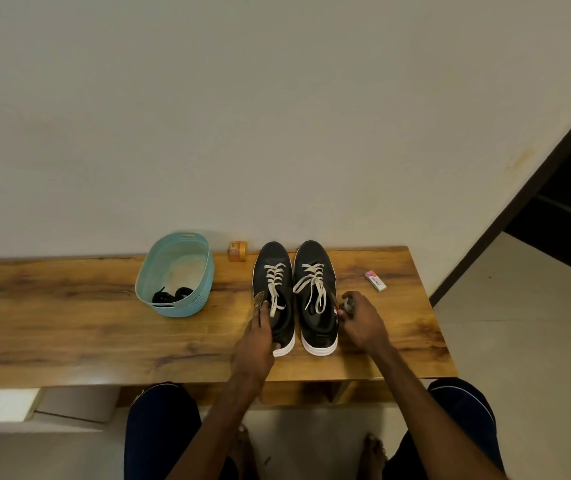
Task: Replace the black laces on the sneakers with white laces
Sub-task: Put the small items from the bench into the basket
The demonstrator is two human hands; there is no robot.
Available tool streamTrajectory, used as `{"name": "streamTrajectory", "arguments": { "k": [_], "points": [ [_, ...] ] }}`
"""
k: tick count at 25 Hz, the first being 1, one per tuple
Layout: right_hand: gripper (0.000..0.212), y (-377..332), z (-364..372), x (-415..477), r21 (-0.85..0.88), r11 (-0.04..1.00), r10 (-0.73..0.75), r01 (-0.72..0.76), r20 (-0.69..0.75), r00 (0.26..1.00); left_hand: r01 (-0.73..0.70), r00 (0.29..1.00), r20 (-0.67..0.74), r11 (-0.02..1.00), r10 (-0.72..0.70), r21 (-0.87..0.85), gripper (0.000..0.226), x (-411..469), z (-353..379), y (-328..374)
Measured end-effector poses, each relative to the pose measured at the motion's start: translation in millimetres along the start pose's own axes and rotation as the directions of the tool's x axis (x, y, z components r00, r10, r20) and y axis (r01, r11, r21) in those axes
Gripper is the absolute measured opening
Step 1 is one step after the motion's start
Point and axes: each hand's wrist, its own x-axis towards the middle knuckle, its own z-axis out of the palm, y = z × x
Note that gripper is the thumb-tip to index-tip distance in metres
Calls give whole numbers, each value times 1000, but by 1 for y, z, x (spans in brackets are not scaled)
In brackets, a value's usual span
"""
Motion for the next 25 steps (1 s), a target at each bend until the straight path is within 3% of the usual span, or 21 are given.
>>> {"name": "streamTrajectory", "arguments": {
  "k": [4, 8, 11, 14, 19, 22, 25],
  "points": [
    [44, -2, -7, 5, -66, 998, -24, 24, 9, 1000, -16, 1000, 10, 999, 16, -40, 98, 1, -1, -3],
    [37, 0, -29, 19, -232, 966, 76, -113, -164, 984, -57, 997, 42, 998, 57, 3, 106, -5, -7, -33],
    [45, 4, -41, 35, -388, 896, 130, -215, -234, 963, 41, 999, 26, 993, -44, 113, 90, -17, -9, -76],
    [43, 10, -44, 49, -424, 892, 111, -158, -133, 985, 183, 982, 18, 971, -188, 154, 75, -26, -9, -119],
    [31, 12, -29, 48, -513, 854, 21, -89, -137, 990, 476, 879, -42, 878, -475, 42, 91, -12, -5, -142],
    [34, 0, -32, 47, -363, 927, 28, -98, -193, 981, 541, 837, -96, 841, -539, -8, 93, 1, 3, -140],
    [46, -48, -36, 58, -215, 976, -104, 34, -323, 941, 578, 801, -185, 816, -570, -13, 96, 8, 14, -142]
  ]
}}
